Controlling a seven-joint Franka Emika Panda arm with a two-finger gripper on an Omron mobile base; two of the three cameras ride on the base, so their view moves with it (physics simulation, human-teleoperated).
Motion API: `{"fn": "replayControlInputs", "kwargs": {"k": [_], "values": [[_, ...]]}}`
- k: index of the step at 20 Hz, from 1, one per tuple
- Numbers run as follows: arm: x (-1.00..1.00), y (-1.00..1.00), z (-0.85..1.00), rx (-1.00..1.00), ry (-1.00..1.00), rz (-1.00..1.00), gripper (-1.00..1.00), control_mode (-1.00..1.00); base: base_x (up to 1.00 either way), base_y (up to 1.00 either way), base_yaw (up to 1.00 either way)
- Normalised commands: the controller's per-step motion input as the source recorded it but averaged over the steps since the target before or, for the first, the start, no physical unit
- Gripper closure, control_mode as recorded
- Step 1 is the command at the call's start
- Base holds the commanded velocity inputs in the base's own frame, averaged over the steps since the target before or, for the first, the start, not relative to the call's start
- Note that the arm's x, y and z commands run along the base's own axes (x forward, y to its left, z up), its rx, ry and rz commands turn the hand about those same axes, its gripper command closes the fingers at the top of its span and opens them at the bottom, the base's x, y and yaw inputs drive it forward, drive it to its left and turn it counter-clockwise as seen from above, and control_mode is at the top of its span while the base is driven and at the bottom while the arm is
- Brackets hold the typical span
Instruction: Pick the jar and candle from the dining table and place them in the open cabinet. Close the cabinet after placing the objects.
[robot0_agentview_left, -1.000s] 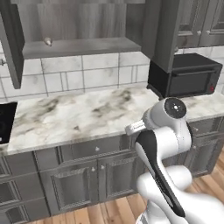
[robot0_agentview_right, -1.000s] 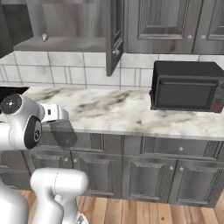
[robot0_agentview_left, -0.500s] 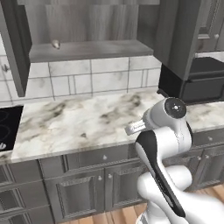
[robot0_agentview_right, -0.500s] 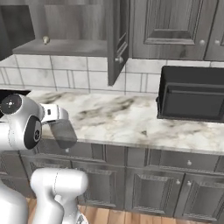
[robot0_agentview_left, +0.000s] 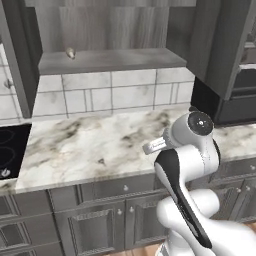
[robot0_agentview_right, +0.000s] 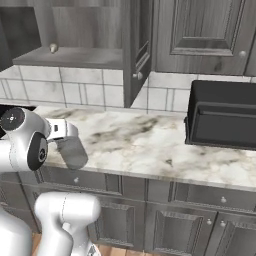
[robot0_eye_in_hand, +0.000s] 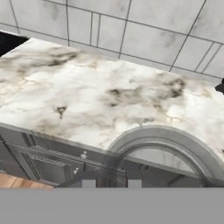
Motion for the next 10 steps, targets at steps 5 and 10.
{"fn": "replayControlInputs", "kwargs": {"k": [5, 10], "values": [[0.00, 0.00, 0.00, 0.00, 0.00, 0.00, 1.00, 1.00, 0.35, 0.11, 0.07], [0.00, 0.00, 0.00, 0.00, 0.00, 0.00, 1.00, 1.00, 0.36, 0.05, 0.05]]}}
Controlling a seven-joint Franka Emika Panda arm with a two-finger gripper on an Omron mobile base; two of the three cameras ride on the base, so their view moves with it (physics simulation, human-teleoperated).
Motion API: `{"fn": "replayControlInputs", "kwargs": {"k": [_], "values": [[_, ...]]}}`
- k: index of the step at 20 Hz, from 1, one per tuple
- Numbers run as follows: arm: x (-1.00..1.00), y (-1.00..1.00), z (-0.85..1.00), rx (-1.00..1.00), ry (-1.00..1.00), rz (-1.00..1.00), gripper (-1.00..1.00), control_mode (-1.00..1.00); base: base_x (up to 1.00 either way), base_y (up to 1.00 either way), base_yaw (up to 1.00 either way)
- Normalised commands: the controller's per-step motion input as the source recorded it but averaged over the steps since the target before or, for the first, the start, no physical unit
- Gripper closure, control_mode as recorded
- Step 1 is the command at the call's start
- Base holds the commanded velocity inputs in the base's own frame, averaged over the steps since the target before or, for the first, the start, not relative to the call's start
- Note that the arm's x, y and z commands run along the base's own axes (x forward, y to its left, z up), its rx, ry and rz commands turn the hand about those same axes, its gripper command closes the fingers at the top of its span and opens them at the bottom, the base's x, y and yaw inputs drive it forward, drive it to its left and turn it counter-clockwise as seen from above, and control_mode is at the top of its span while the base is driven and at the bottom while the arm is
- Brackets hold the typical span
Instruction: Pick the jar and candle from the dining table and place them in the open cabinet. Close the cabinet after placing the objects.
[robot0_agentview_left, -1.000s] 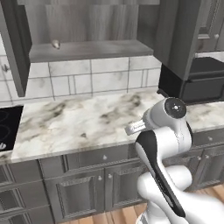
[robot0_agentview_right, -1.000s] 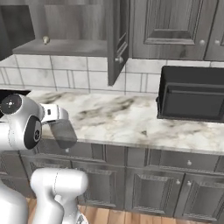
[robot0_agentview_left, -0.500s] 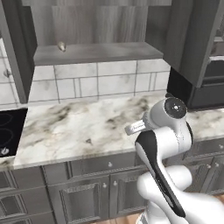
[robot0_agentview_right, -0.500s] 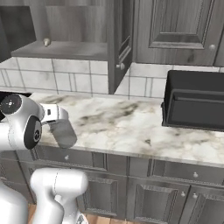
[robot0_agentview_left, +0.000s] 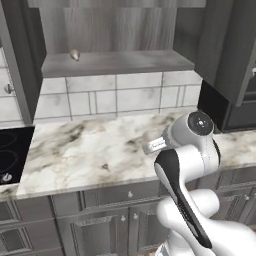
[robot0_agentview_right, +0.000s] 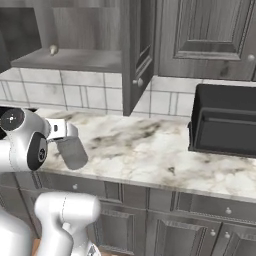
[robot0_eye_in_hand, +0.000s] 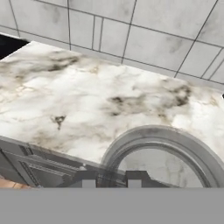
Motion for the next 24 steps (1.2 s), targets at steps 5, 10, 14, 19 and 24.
{"fn": "replayControlInputs", "kwargs": {"k": [5, 10, 14, 19, 24], "values": [[0.00, 0.00, 0.00, 0.00, 0.00, 0.00, 1.00, 1.00, 0.32, 0.06, 0.04], [0.00, 0.00, 0.00, 0.00, 0.00, 0.00, 1.00, 1.00, 0.21, 0.02, 0.04], [0.00, 0.00, 0.00, 0.00, 0.00, 0.00, 1.00, 1.00, 0.13, 0.00, 0.05], [0.00, 0.00, 0.00, 0.00, 0.00, 0.00, 1.00, 1.00, 0.00, 0.00, 0.08], [0.00, 0.00, 0.00, 0.00, 0.00, 0.00, 1.00, 1.00, 0.00, 0.00, 0.05]]}}
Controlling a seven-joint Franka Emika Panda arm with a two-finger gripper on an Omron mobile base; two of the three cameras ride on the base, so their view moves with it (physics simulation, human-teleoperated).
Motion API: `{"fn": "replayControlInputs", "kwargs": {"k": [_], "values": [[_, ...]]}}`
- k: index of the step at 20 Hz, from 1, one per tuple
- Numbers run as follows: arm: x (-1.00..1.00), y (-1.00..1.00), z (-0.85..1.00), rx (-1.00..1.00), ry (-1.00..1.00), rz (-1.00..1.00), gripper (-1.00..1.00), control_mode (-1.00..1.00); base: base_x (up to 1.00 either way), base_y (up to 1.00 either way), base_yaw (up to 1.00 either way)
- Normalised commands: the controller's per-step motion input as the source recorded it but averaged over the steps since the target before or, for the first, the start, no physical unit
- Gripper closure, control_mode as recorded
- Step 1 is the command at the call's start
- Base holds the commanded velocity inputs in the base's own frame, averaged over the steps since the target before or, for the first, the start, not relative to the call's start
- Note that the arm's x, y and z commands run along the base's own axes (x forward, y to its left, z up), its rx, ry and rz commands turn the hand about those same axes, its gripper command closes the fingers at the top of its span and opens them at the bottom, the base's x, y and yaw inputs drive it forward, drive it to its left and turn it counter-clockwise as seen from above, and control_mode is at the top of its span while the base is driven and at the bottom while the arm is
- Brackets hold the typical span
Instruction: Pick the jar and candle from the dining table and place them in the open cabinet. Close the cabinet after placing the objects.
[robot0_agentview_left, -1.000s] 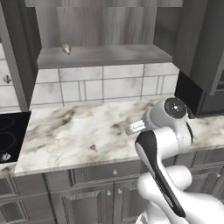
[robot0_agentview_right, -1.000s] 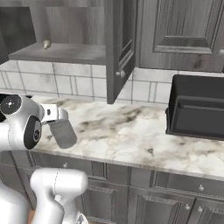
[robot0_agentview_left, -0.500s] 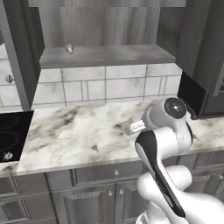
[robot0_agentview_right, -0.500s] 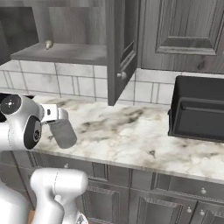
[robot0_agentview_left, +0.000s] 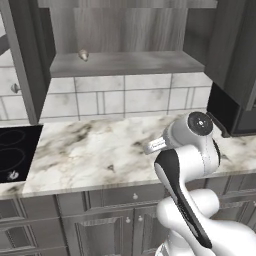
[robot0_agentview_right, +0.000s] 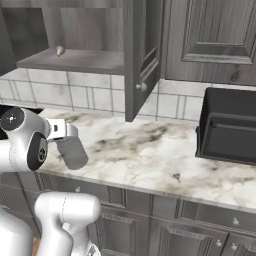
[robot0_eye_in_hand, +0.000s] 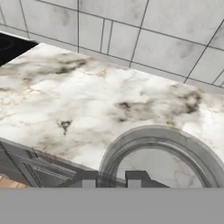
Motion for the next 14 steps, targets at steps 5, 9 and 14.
{"fn": "replayControlInputs", "kwargs": {"k": [5, 9, 14], "values": [[-0.01, 0.00, 0.43, 0.00, -0.07, 0.04, 1.00, -1.00, 0.00, 0.00, 0.01], [0.00, 0.00, 0.78, 0.00, -0.15, 0.02, 1.00, -1.00, 0.00, 0.00, 0.00], [0.00, 0.01, 0.76, 0.00, -0.14, 0.04, 1.00, -1.00, 0.00, 0.00, 0.00]]}}
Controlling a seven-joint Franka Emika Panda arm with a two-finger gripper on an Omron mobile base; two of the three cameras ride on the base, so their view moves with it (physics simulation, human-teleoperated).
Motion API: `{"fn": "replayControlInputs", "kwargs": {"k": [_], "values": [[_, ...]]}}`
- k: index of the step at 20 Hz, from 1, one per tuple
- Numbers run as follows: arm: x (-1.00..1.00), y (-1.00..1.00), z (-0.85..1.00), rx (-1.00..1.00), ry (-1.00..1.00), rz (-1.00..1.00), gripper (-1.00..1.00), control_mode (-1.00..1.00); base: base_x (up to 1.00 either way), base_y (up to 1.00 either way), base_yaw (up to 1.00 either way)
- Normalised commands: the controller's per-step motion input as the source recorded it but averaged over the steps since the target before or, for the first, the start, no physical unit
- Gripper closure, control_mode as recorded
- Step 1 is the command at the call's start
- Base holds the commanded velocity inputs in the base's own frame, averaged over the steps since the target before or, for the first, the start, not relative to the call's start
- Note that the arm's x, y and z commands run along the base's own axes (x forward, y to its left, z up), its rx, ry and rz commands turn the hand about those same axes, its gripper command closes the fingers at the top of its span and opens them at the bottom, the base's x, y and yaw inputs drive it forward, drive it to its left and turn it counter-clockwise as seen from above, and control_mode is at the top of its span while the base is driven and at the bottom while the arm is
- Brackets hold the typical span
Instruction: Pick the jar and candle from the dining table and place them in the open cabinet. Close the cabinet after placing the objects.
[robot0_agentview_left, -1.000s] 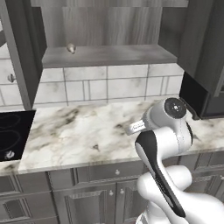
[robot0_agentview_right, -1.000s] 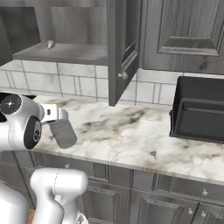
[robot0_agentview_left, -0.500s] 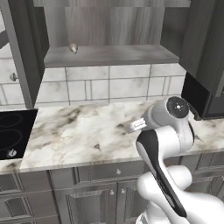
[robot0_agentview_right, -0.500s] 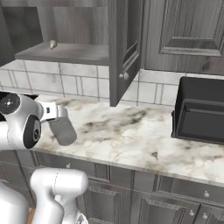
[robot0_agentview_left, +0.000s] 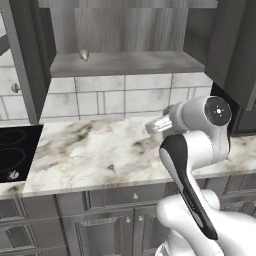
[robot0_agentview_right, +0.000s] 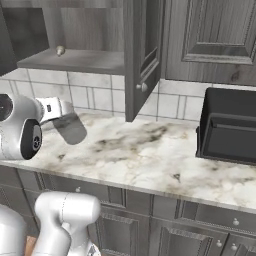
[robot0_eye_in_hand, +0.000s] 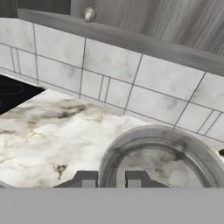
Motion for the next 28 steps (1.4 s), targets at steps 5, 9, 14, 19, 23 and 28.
{"fn": "replayControlInputs", "kwargs": {"k": [5, 9, 14, 19, 23, 28], "values": [[0.00, 0.03, 0.76, -0.04, -0.14, 0.05, 1.00, -1.00, 0.00, 0.00, 0.00], [0.00, 0.04, 0.68, -0.06, -0.13, 0.06, 1.00, -1.00, 0.00, 0.00, 0.00], [0.00, 0.08, 0.52, -0.07, -0.11, 0.06, 1.00, -1.00, 0.00, 0.00, 0.00], [0.00, 0.04, 0.54, -0.08, -0.12, 0.06, 1.00, -1.00, 0.00, 0.00, 0.00], [0.06, 0.05, 0.33, -0.02, -0.11, 0.08, 1.00, -1.00, 0.00, 0.00, 0.00], [0.28, 0.00, 0.11, 0.00, -0.10, 0.12, 1.00, -1.00, 0.00, 0.00, 0.00]]}}
